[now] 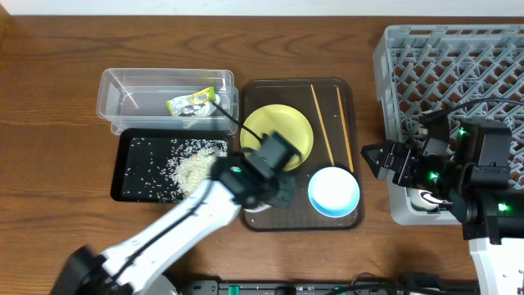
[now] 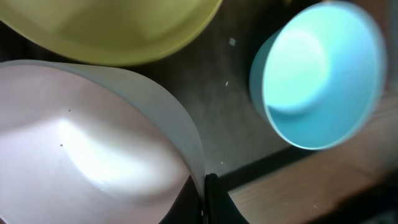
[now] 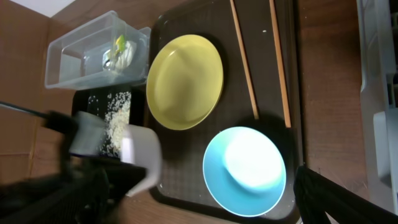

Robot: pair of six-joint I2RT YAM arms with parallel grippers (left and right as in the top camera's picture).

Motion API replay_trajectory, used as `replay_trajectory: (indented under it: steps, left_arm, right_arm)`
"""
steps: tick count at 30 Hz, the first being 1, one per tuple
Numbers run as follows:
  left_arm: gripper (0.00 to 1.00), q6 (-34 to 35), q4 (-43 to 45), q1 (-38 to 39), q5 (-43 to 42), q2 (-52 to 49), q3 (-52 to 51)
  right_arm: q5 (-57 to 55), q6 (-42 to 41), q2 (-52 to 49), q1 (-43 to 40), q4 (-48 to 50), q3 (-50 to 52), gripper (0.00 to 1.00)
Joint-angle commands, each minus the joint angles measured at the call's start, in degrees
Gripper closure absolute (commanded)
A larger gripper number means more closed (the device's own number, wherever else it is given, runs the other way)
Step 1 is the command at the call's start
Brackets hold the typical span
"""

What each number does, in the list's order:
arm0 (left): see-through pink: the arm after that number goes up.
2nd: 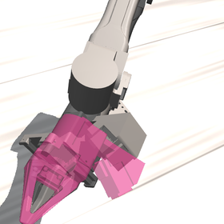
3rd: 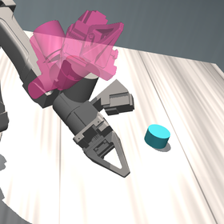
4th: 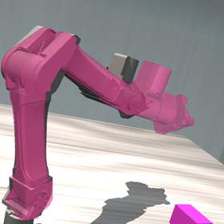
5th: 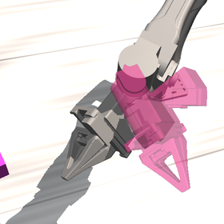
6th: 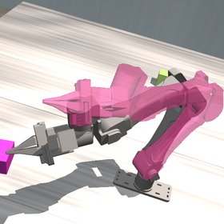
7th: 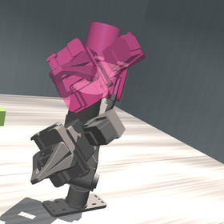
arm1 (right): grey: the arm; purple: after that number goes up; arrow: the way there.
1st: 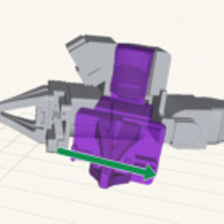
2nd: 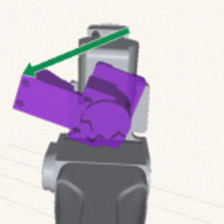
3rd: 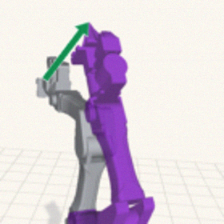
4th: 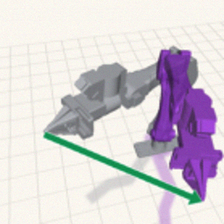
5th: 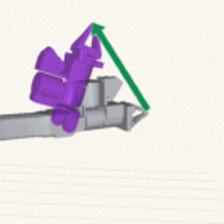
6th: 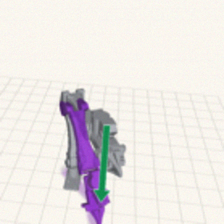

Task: Sort waste into correct bins and load items into the dishwasher rack
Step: 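Set the empty pink bowl back on the brown tray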

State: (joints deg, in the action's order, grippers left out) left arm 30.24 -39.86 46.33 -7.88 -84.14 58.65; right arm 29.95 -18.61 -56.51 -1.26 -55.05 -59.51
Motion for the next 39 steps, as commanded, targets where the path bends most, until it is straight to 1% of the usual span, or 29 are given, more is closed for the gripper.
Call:
replay_trajectory:
  steps: [1,5,6,7,8,11,14,19,22,25,28,29,30,32,33,36,39]
  left_arm:
    - [0.94,7.67,0.66,3.30,5.57,-4.57,0.70]
    - [0.92,8.00,2.08,5.97,5.40,-8.35,0.72]
    - [0.89,8.00,2.12,6.16,5.40,-8.44,0.72]
    - [0.83,7.96,2.10,6.14,5.40,-8.41,0.76]
    - [0.72,7.65,1.97,5.99,5.38,-8.20,1.03]
    - [0.48,5.40,0.55,4.81,5.42,-6.45,2.62]
    - [0.39,4.33,-2.03,2.84,5.60,-3.61,4.94]
    - [0.32,0.94,-3.52,-2.32,5.62,4.02,7.45]
    - [0.30,-0.50,-3.39,-5.51,5.90,8.26,7.50]
    - [0.29,-4.20,-3.43,-9.31,6.01,12.02,7.50]
    - [0.29,-10.01,-4.07,-13.29,6.05,15.56,7.50]
    - [0.28,-11.32,-4.33,-14.40,6.08,16.65,7.50]
    - [0.25,-12.63,-4.70,-15.72,6.05,17.86,7.50]
    - [0.23,-14.05,-5.25,-17.77,6.05,19.89,7.50]
    - [0.20,-14.64,-5.73,-18.84,6.08,21.05,7.50]
    - [0.18,-16.50,-7.41,-21.22,6.05,24.02,7.50]
    - [0.16,-16.68,-9.55,-22.40,5.97,26.23,7.48]
  right_arm:
    - [0.04,0.90,0.13,0.85,-0.02,-0.48,0.07]
    - [0.04,0.90,0.13,0.85,0.17,-0.48,0.07]
    - [0.04,0.87,0.13,0.85,0.17,-0.48,0.07]
    - [0.04,0.90,0.13,0.85,0.17,-0.48,0.07]
    - [0.04,0.90,0.13,0.85,0.15,-0.48,0.07]
    - [0.02,0.90,0.13,0.85,0.13,-0.48,0.07]
    - [0.00,0.90,0.13,0.85,0.20,-0.48,0.07]
    - [-0.17,0.90,0.13,0.85,0.22,-0.48,0.07]
    - [-0.17,0.90,0.13,0.85,0.22,-0.48,0.07]
    - [-0.17,0.90,0.13,0.85,0.20,-0.48,0.06]
    - [-0.17,0.90,0.13,0.85,0.15,-0.48,0.04]
    - [-0.17,0.90,0.13,0.85,0.04,-0.48,0.02]
    - [-0.17,0.90,0.13,0.85,-0.04,-0.48,0.01]
    - [-0.17,0.90,0.13,0.85,-0.02,-0.48,0.01]
    - [-0.17,0.90,0.13,0.85,0.00,-0.48,0.01]
    - [-0.15,0.87,0.13,0.85,0.02,-0.48,0.01]
    - [-0.17,0.90,0.13,0.85,-0.02,-0.48,0.01]
